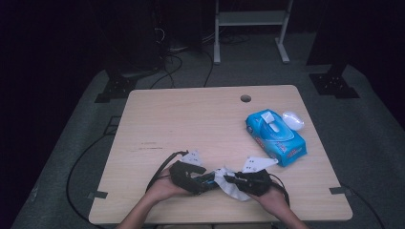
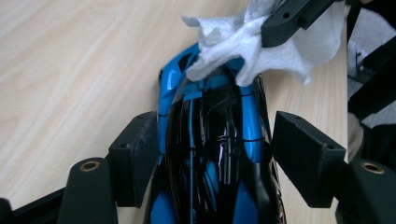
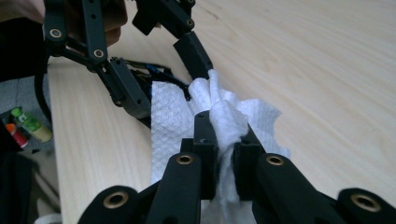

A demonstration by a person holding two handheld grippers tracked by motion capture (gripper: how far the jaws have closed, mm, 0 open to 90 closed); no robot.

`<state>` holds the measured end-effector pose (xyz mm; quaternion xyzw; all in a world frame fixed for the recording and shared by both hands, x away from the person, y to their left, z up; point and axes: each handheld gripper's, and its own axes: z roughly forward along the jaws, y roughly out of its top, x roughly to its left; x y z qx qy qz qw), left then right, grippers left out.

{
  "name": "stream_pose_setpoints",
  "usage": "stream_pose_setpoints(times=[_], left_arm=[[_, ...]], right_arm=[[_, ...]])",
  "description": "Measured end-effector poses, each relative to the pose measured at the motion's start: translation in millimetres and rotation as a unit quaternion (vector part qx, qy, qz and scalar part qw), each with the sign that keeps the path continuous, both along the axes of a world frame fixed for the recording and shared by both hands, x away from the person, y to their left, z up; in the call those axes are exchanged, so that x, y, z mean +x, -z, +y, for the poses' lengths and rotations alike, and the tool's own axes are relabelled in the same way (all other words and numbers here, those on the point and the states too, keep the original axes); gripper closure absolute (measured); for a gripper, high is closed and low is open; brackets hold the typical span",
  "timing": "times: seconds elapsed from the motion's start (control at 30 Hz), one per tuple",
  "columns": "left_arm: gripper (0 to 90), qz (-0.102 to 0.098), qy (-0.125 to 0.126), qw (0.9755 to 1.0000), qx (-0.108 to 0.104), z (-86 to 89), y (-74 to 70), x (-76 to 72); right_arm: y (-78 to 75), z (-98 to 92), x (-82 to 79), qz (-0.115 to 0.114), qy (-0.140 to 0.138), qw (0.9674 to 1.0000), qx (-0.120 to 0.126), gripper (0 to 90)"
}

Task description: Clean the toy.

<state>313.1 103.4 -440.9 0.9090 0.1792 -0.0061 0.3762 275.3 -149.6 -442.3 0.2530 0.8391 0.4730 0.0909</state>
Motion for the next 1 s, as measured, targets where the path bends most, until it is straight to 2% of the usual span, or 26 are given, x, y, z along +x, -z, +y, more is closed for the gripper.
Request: stream_pose_setpoints(times=[0.13, 0.17, 0.3, 0.37, 0.4, 0.57, 0.77, 0.9, 1.0], left_arm=[[30.1, -0.004, 0.005, 0.9999, 0.016, -4.9, 5.2, -3.1], [29.9, -0.016, 0.010, 0.9994, 0.028, -7.7, 7.7, -5.4], [28.3, -0.027, 0.009, 0.9992, 0.029, -11.5, 5.5, -8.2], [25.4, -0.032, 0.005, 0.9989, 0.034, -12.3, 4.9, -7.6], [24.0, -0.029, 0.005, 0.9989, 0.037, -12.9, 5.0, -6.1], [19.8, -0.026, 0.007, 0.9983, 0.053, -19.8, 10.3, -5.4], [18.9, -0.028, 0.009, 0.9981, 0.055, -28.7, 9.0, -5.7], [18.7, -0.026, 0.023, 0.9956, 0.086, -41.2, 13.2, -4.0], [17.6, -0.020, 0.023, 0.9949, 0.096, -46.5, 16.4, -3.8]], right_arm=[[3.7, -0.4, -3.6, 0.003, -0.006, 0.9999, -0.009, 82.8], [6.8, -0.2, -5.4, 0.003, -0.010, 0.9998, -0.019, 82.8], [11.3, -0.6, -7.0, 0.005, -0.008, 0.9994, -0.032, 81.9], [11.4, -1.7, -6.8, 0.008, -0.008, 0.9995, -0.029, 81.8], [9.5, -7.1, -6.5, 0.009, 0.000, 0.9998, -0.020, 81.8], [3.0, -21.3, -6.7, 0.004, 0.019, 0.9998, -0.010, 81.8], [1.7, -34.6, -8.7, 0.002, 0.032, 0.9995, -0.002, 81.4], [0.4, -43.8, -9.5, 0.002, 0.044, 0.9990, 0.007, 81.5], [-0.2, -49.5, -9.6, 0.002, 0.051, 0.9986, 0.014, 81.5]])
